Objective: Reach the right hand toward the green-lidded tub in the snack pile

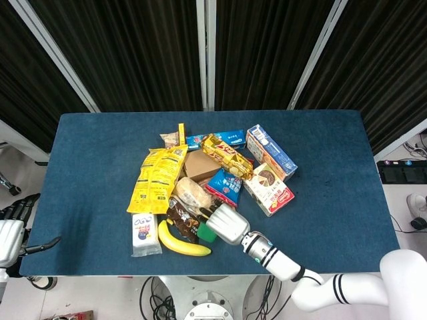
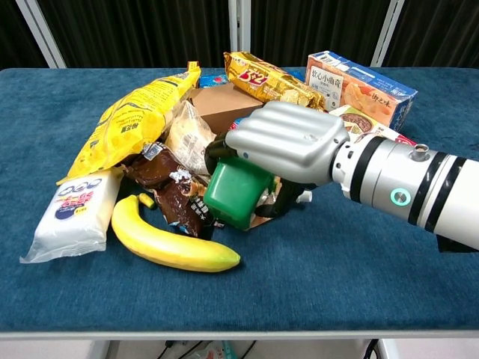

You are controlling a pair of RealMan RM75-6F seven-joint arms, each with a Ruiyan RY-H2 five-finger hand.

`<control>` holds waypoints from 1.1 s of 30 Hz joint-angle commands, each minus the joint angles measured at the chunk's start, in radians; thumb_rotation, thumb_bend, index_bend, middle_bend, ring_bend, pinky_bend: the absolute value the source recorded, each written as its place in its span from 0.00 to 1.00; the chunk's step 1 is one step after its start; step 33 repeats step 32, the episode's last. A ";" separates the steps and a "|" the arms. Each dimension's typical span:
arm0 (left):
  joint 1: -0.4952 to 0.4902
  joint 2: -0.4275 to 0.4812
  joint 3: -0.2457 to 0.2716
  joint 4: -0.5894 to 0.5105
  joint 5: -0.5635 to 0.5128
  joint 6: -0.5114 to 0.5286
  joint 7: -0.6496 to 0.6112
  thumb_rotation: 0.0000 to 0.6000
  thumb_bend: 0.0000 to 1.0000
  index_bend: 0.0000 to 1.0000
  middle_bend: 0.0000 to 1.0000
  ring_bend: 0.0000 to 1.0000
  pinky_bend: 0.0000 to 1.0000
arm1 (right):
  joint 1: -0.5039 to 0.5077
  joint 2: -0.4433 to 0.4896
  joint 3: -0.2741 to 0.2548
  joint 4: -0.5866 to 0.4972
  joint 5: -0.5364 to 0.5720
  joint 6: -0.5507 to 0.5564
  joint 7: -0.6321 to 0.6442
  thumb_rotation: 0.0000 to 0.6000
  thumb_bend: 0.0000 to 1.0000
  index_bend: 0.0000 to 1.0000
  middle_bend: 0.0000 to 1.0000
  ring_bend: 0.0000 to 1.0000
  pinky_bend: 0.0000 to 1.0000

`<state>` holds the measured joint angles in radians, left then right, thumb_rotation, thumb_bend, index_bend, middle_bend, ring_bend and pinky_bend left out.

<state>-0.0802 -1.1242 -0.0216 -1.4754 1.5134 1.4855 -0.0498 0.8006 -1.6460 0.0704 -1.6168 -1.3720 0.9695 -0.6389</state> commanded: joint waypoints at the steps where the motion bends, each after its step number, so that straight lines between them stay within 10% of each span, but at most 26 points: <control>1: 0.000 0.001 0.000 -0.002 0.001 0.001 0.003 0.55 0.00 0.08 0.10 0.12 0.24 | -0.006 0.011 0.001 -0.004 -0.015 0.016 0.011 1.00 0.24 0.76 0.56 0.45 0.35; 20: 0.004 0.011 0.002 -0.037 0.014 0.015 0.031 0.55 0.00 0.08 0.10 0.12 0.24 | -0.063 0.166 0.216 -0.144 -0.069 0.267 0.273 1.00 0.28 0.76 0.57 0.45 0.31; 33: 0.002 0.017 -0.001 -0.047 0.008 0.012 0.049 0.55 0.00 0.08 0.10 0.12 0.24 | -0.063 0.165 0.207 -0.121 -0.058 0.258 0.283 1.00 0.29 0.76 0.57 0.45 0.30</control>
